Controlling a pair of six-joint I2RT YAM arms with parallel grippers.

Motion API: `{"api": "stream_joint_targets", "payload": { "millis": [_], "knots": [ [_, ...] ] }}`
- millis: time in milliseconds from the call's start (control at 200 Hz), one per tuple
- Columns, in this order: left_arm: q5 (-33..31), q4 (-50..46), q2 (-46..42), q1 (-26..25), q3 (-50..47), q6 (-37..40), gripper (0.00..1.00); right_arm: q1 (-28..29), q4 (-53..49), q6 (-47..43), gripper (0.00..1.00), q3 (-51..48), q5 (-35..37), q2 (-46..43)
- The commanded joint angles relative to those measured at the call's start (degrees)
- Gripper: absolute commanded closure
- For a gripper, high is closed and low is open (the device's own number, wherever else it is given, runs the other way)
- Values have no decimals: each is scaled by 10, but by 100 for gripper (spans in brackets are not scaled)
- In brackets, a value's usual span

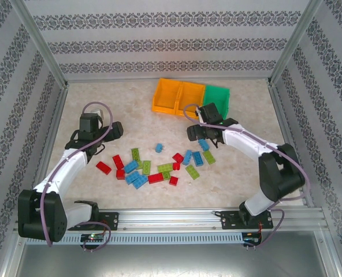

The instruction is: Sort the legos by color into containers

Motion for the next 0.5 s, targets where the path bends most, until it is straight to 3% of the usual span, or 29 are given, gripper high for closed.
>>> {"api": "stream_joint_targets", "payload": {
  "millis": [0, 495],
  "knots": [
    [22, -9, 4, -10, -2, -13, 0, -1, -81, 5, 14, 24, 48, 29],
    [42, 22, 22, -14, -6, -15, 0, -14, -104, -9, 36, 44, -17, 95]
  ]
}}
